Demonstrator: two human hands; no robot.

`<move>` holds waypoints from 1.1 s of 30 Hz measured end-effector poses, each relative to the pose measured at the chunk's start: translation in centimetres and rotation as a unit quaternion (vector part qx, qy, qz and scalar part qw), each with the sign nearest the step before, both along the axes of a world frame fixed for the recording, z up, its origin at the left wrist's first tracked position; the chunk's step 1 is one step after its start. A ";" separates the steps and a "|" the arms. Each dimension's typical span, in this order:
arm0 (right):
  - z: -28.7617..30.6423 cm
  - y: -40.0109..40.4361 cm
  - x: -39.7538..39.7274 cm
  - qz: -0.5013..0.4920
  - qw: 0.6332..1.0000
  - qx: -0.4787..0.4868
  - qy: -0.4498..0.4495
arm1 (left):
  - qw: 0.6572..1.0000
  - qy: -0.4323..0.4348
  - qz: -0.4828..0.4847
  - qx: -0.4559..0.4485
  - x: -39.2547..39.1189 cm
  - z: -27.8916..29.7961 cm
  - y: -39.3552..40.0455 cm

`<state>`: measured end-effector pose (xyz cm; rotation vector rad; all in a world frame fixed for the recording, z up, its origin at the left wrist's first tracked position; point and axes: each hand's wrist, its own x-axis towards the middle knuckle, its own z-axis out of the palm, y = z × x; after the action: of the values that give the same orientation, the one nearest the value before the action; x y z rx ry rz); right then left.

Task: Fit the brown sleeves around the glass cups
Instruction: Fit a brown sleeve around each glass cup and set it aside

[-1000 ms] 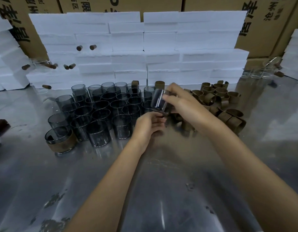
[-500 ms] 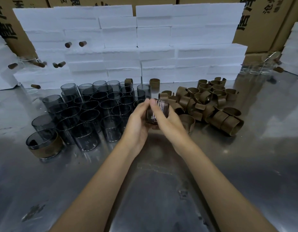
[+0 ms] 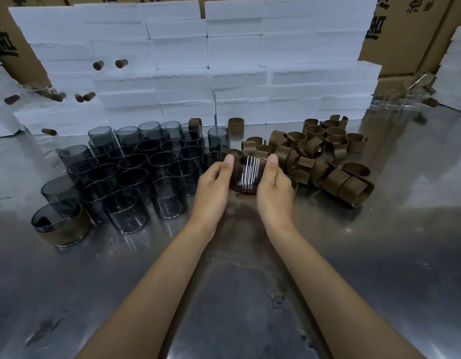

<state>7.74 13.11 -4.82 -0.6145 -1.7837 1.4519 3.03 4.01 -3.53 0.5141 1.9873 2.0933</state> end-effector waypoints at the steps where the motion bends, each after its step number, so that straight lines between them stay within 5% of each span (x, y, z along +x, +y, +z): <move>1: 0.0 0.1 0.1 -0.005 1.000 0.011 0.014 | 1.000 -0.002 0.002 -0.004 -0.1 0.0 -0.1; 4: 0.0 0.0 0.4 0.027 0.998 0.000 0.051 | 0.999 -0.034 -0.007 0.017 -0.3 0.1 -0.5; 12: 0.2 -0.7 0.6 0.217 0.965 -0.145 -0.036 | 0.991 -0.075 -0.095 0.051 0.1 -0.4 0.2; 16: 0.3 -1.1 0.7 0.177 0.977 -0.110 -0.034 | 0.990 -0.065 -0.124 0.023 -0.1 -0.2 -0.1; 24: 0.5 -0.9 0.9 0.135 0.984 -0.114 0.000 | 0.994 -0.068 -0.021 0.088 -0.5 0.2 -0.4; 33: 0.7 -0.5 1.4 0.137 0.988 -0.072 0.000 | 0.992 -0.101 0.046 0.060 -0.5 0.5 -0.9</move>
<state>9.10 12.58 -4.10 -0.4533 -1.8288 1.7778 2.53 3.13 -3.08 0.2224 1.8126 2.2308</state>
